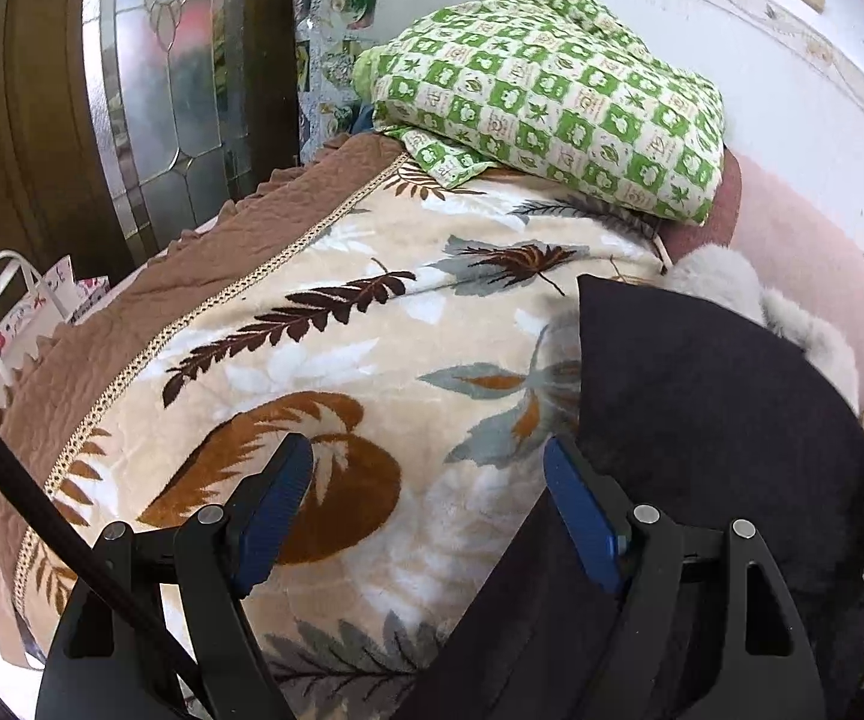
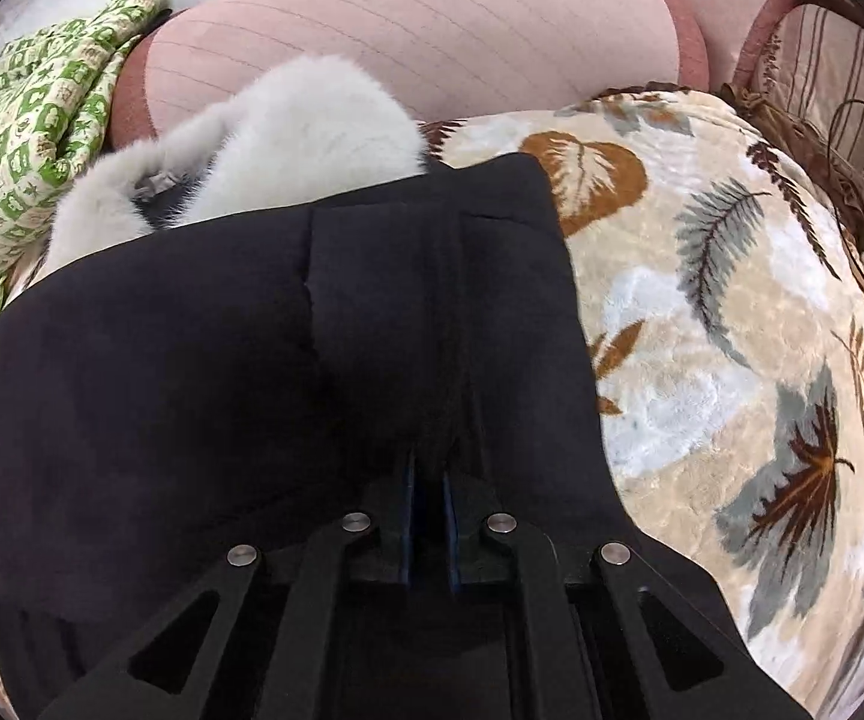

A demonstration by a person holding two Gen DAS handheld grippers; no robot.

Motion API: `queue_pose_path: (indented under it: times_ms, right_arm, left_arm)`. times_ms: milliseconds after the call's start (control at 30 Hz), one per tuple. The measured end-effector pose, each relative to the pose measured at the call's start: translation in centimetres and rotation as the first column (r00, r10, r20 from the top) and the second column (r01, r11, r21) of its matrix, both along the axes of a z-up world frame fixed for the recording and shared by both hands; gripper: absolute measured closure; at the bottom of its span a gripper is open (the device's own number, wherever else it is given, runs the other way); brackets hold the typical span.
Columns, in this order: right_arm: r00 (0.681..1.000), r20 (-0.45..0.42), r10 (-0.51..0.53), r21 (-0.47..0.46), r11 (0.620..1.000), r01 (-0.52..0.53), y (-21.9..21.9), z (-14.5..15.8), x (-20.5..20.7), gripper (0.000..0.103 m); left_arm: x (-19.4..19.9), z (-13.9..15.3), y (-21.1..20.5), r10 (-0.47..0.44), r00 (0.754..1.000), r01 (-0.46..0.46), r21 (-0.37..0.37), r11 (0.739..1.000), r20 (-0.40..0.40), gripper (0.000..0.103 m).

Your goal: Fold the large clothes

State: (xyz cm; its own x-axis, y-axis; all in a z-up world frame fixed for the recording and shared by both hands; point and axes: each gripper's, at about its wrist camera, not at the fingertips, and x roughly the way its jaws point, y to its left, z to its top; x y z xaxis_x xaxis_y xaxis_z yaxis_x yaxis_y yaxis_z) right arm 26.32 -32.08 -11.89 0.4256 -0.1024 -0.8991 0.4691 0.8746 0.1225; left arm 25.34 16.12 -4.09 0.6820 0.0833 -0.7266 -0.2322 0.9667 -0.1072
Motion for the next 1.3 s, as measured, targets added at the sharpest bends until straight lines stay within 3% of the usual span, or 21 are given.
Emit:
queue_pose_path:
  times_ms: [233,333,433,500,633,733,900,967,1000,1033,1067,1167,1300]
  right_arm:
    - [0.996,-0.058,-0.062,-0.016,0.998,0.061,-0.5,0.1,-1.6,0.096]
    - [0.992,-0.117,-0.057,-0.042,0.998,0.053,-0.8,-0.4,-2.2,0.073]
    - [0.993,-0.074,-0.089,-0.183,0.980,0.074,-0.4,2.2,-4.6,0.053]
    - [0.994,-0.005,-0.109,-0.286,0.953,0.103,0.4,4.5,-6.4,0.053]
    - [0.990,0.133,-0.036,-0.299,0.951,0.075,2.7,9.0,-8.7,0.052]
    - [0.975,0.204,0.084,-0.264,0.964,-0.027,5.7,10.9,-8.1,0.048]
    - [0.954,0.220,0.205,-0.192,0.968,-0.164,12.3,9.9,-4.5,0.048]
    - [0.946,0.193,0.259,-0.103,0.965,-0.243,15.8,8.5,-2.1,0.050]
    - [0.939,0.179,0.294,-0.067,0.956,-0.286,17.6,7.6,-1.1,0.055]
    - [0.930,0.164,0.330,-0.049,0.944,-0.326,19.3,7.0,-0.1,0.074]
    - [0.915,0.150,0.374,-0.038,0.927,-0.373,21.3,6.4,0.9,0.083]
    - [0.877,0.140,0.460,-0.008,0.886,-0.464,25.4,4.4,3.0,0.083]
    - [0.891,0.046,0.452,-0.036,0.892,-0.451,26.7,0.9,6.1,0.083]
  left_arm:
    - [-0.8,1.0,1.5,0.017,1.000,-0.016,-0.043,0.999,0.018,0.025]
    - [-1.1,1.4,2.3,0.038,0.999,-0.036,-0.055,0.998,0.024,0.025]
    - [-1.3,1.5,3.2,0.063,0.998,-0.061,-0.083,0.995,0.022,0.025]
    - [-1.4,1.5,3.8,0.082,0.996,-0.079,-0.106,0.991,0.021,0.025]
    - [-1.7,1.7,4.6,0.117,0.993,-0.112,-0.142,0.983,0.026,0.025]
    - [-2.0,2.0,4.9,0.136,0.990,-0.130,-0.122,0.984,0.039,0.025]
    - [-2.4,2.7,5.7,0.178,0.982,-0.173,-0.085,0.981,0.067,0.025]
    - [-2.5,2.7,6.1,0.192,0.979,-0.185,-0.092,0.978,0.072,0.025]
    - [-2.5,2.7,6.3,0.193,0.978,-0.186,-0.095,0.978,0.072,0.025]
    - [-2.4,2.7,6.4,0.192,0.979,-0.185,-0.098,0.978,0.070,0.025]
    - [-2.3,2.7,6.4,0.190,0.979,-0.183,-0.099,0.978,0.067,0.025]
    - [-2.0,2.5,6.6,0.187,0.981,-0.180,-0.100,0.979,0.057,0.025]
    - [-1.9,2.4,6.9,0.193,0.980,-0.187,-0.110,0.976,0.048,0.025]
